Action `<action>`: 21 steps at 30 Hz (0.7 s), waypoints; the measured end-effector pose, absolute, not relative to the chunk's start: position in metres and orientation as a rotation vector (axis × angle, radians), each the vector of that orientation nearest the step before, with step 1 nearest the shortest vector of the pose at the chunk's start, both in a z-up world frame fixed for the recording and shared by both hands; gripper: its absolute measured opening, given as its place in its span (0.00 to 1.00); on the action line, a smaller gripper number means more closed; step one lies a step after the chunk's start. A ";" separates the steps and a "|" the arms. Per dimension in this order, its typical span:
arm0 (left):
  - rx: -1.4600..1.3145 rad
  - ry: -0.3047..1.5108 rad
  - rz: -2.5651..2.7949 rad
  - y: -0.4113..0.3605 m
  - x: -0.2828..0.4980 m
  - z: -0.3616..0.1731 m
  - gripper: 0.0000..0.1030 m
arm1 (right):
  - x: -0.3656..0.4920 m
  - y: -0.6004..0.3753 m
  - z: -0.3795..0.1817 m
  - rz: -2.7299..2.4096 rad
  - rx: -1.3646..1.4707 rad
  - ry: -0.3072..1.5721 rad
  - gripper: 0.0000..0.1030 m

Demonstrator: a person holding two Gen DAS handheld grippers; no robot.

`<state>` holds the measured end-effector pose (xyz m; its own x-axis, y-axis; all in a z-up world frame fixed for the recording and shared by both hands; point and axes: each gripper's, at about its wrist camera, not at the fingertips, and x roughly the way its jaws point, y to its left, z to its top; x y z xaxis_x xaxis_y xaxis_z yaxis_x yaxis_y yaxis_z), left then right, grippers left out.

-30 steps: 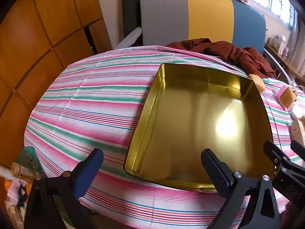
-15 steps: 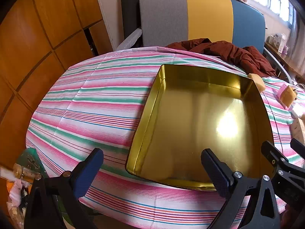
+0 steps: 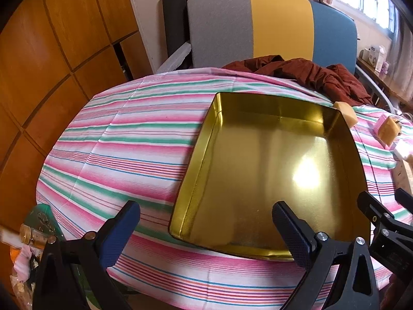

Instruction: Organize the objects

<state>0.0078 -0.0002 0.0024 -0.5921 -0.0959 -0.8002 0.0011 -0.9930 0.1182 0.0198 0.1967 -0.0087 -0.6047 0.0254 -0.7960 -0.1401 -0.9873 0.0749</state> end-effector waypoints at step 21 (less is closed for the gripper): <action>1.558 -0.222 -3.093 0.121 0.033 0.003 1.00 | 0.094 0.357 0.012 2.530 -1.059 0.360 0.82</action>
<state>0.0328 0.1215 0.0030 -0.5541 0.2323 -0.7994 -0.3438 -0.9384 -0.0344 0.0943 0.3565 0.0116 -0.6474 0.2394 -0.7235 -0.4320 -0.8974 0.0896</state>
